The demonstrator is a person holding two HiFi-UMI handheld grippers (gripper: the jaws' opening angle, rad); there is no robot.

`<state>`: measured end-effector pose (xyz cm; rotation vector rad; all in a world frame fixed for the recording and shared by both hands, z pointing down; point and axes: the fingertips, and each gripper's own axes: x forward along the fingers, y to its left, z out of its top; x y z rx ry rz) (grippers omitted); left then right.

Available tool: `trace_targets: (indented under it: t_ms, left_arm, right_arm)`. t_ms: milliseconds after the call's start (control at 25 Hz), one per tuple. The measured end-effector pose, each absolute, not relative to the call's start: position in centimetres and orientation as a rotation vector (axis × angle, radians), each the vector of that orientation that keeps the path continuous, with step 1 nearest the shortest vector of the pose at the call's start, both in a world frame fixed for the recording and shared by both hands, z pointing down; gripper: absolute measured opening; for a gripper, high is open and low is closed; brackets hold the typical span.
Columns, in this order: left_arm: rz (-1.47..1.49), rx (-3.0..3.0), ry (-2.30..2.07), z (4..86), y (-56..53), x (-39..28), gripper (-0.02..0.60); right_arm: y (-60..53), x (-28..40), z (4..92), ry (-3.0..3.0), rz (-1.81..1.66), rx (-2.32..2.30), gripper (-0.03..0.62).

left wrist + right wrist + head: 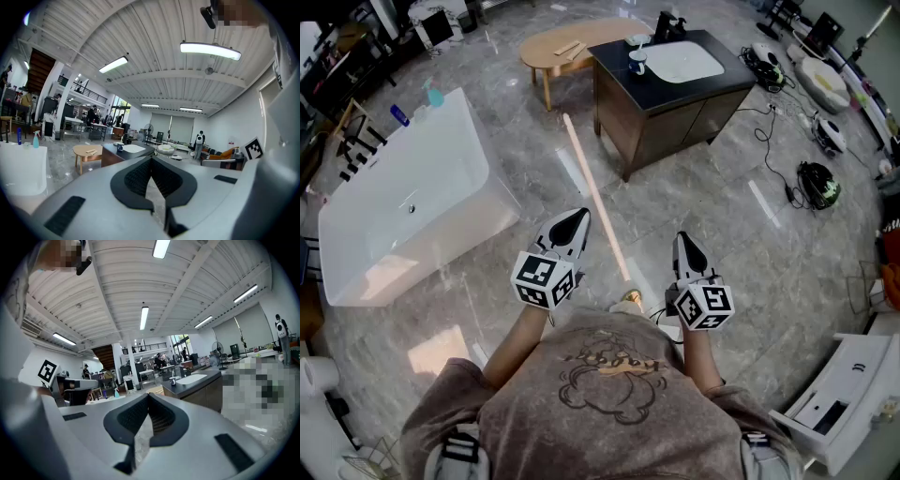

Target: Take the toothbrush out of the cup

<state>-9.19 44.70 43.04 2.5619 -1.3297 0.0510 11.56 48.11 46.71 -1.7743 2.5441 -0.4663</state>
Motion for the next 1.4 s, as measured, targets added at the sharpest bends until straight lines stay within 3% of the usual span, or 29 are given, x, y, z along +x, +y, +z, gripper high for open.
trace_targets:
  t_ms: [840, 1400]
  left_arm:
    - [0.046, 2.585, -1.28, 43.7, 47.3, -10.6, 0.021]
    - [0.023, 2.569, -1.31, 43.6, 38.4, -10.9, 0.021]
  right_arm:
    - [51.7, 10.8, 47.6, 2.473, -0.484, -1.843, 0.003]
    - [41.4, 9.3, 47.8, 2.53, -0.474, -1.782, 0.003]
